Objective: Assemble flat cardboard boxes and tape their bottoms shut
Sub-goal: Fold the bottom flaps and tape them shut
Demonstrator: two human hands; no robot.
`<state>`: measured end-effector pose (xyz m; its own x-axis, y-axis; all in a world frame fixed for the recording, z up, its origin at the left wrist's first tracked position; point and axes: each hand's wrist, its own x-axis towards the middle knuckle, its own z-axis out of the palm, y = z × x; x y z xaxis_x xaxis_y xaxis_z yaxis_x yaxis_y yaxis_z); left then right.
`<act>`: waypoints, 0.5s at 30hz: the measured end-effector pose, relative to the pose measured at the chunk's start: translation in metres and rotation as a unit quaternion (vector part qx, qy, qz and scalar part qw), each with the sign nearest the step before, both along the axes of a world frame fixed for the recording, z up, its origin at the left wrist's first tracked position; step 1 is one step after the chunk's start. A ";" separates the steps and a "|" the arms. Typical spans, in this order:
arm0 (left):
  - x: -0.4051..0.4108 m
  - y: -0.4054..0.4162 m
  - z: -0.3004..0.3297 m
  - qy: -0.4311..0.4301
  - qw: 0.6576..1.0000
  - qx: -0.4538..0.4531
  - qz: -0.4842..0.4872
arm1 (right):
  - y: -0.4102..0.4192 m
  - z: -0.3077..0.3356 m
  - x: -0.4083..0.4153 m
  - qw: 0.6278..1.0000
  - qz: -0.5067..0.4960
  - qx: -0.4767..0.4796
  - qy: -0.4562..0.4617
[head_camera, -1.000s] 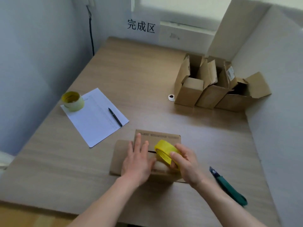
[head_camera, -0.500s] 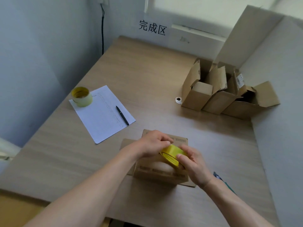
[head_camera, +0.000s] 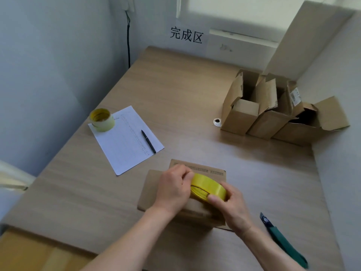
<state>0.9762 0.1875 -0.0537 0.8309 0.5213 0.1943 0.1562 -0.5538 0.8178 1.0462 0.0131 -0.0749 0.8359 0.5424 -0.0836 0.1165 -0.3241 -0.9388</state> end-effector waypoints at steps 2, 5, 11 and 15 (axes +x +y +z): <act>0.004 0.009 -0.002 0.088 0.990 -0.113 0.007 | 0.000 -0.004 -0.004 0.999 0.012 -0.025 -0.018; -0.002 0.022 -0.005 0.129 0.968 -0.213 -0.012 | 0.002 -0.006 0.002 0.996 -0.043 -0.027 -0.068; -0.023 0.040 -0.017 0.136 0.951 -0.270 0.068 | 0.000 -0.002 0.011 0.969 -0.017 -0.078 -0.234; -0.017 0.052 -0.022 0.196 0.959 -0.196 0.059 | 0.005 -0.002 0.016 0.973 -0.014 -0.110 -0.201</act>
